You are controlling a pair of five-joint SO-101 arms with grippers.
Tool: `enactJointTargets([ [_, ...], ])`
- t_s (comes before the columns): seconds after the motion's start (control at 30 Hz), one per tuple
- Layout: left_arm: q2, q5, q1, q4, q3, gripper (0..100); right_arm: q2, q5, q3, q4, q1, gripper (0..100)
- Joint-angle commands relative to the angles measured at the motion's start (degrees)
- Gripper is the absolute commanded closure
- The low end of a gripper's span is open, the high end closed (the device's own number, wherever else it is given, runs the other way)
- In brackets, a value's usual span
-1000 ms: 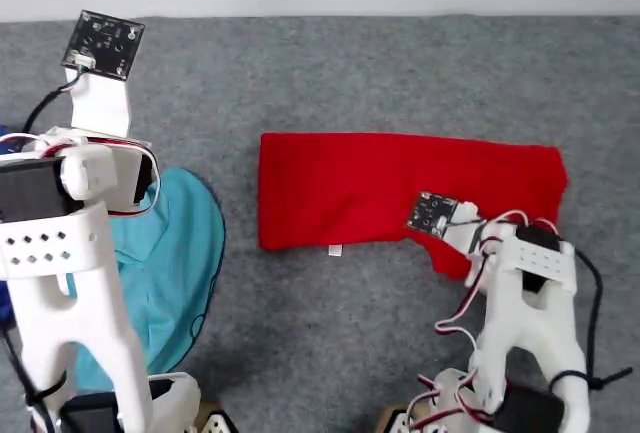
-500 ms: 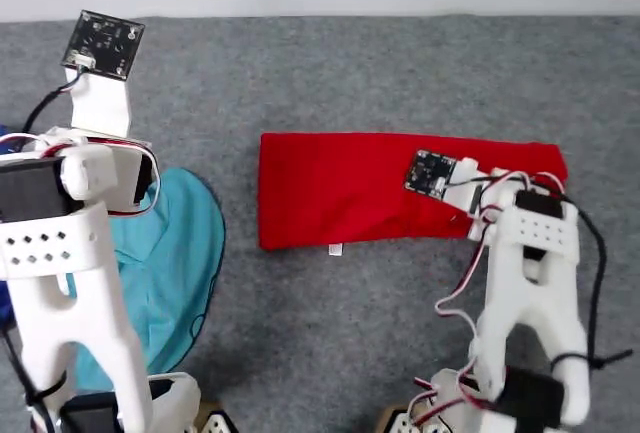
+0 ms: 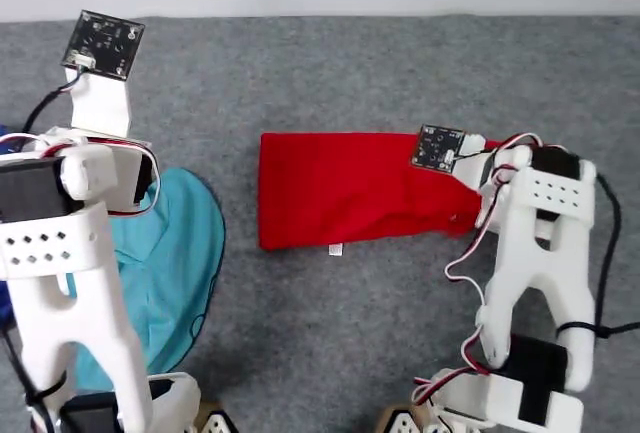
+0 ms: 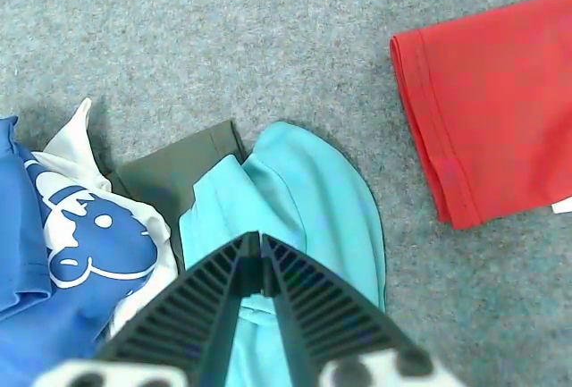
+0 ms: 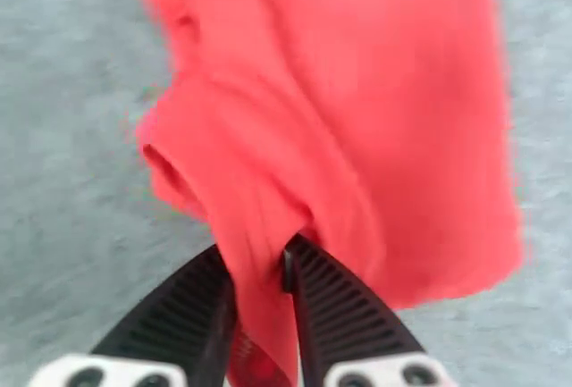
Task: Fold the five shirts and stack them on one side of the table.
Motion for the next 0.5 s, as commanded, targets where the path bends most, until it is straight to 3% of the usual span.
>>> enactJointTargets([
  [0.0, -1.58, -0.53, -0.18, 0.09, -0.48, 99, -0.57, 0.26, -5.19, 8.4, -0.31, 98.5],
  [0.27, -1.58, -0.62, -0.26, 0.09, -0.48, 99, 0.04, 0.35, -6.24, 19.74, -0.31, 98.5],
  [0.47, -1.58, -0.62, -0.26, 0.09, -0.48, 99, 2.33, 2.73, -1.76, 19.3, -0.31, 98.5],
])
